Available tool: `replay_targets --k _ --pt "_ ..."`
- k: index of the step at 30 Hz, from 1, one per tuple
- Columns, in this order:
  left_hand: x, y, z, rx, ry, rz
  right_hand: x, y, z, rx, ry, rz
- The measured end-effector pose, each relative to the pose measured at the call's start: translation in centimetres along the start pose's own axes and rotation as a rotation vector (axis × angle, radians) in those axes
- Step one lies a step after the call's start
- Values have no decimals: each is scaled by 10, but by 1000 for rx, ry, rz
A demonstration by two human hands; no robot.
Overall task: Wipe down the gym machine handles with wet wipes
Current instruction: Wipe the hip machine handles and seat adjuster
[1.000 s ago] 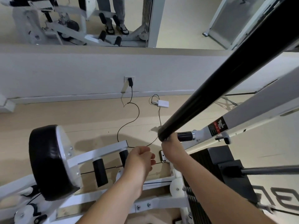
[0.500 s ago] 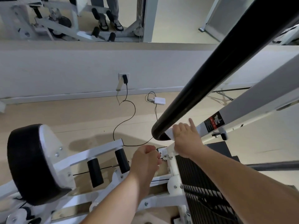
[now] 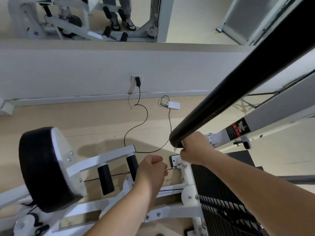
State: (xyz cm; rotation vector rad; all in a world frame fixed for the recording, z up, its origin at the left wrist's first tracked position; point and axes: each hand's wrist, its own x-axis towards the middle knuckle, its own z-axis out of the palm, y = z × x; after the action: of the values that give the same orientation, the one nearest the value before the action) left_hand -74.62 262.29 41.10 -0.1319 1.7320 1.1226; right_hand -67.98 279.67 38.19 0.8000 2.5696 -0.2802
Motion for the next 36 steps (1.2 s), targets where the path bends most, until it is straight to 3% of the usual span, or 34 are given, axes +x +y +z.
replay_targets --k 4,6,8,9,11,14,17,21,25,28,31,32,34,36 --pt "6 -8 1 -28 -23 -24 31 0 -23 -181 -331 9" --pt "8 -12 1 -39 -27 -30 41 1 -27 -95 -539 41" --pt "9 -15 0 -30 -28 -41 47 8 -27 -26 -574 46" --pt "8 -18 -1 -20 -28 -44 45 10 -23 -72 -486 14" --pt "4 -23 -3 -8 -26 -40 34 11 1 -171 -79 18" --pt "-4 -29 -2 -6 -21 -58 4 -1 42 -31 450 125" --pt "-17 -36 -3 23 -1 -46 -4 -8 62 35 568 151" --pt "-24 -42 -9 71 36 -45 -33 -3 53 160 374 88" --pt "-23 -41 -8 97 -25 46 -83 -20 23 635 126 215" --pt "-27 -30 -3 80 -223 97 -107 -28 3 1326 -249 259" --pt "-23 -28 5 -383 -546 -131 -117 -21 -8 1704 -417 348" --pt "-26 -28 8 -473 -617 -149 -116 -18 -10 1771 -423 382" --pt "-26 -28 18 -538 -603 -129 -113 -13 -12 1772 -405 418" --pt "-19 -31 29 -555 -500 -138 -105 -7 -18 1482 -266 406"
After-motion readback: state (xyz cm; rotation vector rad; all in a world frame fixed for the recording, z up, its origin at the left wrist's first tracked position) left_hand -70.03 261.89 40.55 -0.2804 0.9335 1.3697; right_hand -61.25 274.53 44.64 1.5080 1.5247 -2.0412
